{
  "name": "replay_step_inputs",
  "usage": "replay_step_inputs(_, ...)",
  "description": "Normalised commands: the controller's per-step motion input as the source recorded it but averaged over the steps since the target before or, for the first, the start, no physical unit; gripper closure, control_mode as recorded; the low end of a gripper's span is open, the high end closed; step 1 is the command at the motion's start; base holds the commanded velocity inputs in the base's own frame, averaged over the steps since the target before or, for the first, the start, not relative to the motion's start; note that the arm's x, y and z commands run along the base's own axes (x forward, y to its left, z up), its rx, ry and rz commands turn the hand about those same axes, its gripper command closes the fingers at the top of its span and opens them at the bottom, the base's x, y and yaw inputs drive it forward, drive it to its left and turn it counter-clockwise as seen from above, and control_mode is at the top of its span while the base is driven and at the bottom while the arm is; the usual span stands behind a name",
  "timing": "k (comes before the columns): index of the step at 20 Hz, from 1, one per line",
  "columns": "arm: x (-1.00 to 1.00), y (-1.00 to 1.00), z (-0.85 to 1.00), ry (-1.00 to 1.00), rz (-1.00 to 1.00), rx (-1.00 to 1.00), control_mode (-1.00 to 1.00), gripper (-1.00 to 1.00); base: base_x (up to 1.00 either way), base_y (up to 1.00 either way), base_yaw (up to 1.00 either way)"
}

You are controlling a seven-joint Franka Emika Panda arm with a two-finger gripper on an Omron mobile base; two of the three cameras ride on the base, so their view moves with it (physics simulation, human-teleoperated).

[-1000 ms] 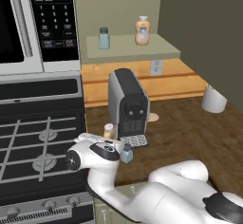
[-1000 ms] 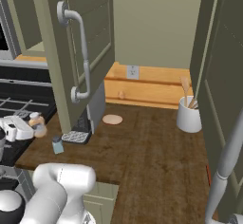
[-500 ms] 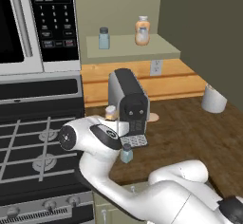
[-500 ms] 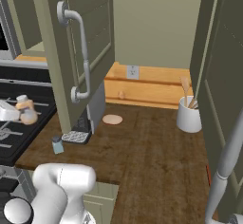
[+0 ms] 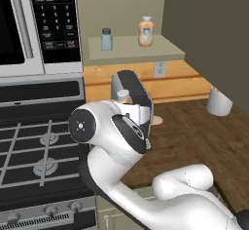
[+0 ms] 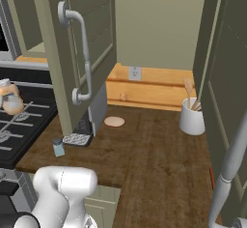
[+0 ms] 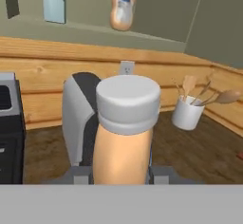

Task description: Put the shaker and condiment bottle from the counter next to their counterparts in the cabinet.

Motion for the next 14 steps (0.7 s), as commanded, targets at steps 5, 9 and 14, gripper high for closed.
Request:
replay_step_inputs(5, -0.11, -0.45, 1.00, -0.03, 0.08, 0.00, -1.00, 1.00, 0.00, 0.00, 0.00)
replay_step_inputs(9, -0.05, -0.58, 0.99, -0.06, 0.10, 0.00, -1.00, 1.00, 0.00, 0.00, 0.00)
replay_step_inputs(14, 0.00, -0.55, 0.81, -0.14, 0.09, 0.01, -1.00, 1.00, 0.00, 0.00, 0.00)
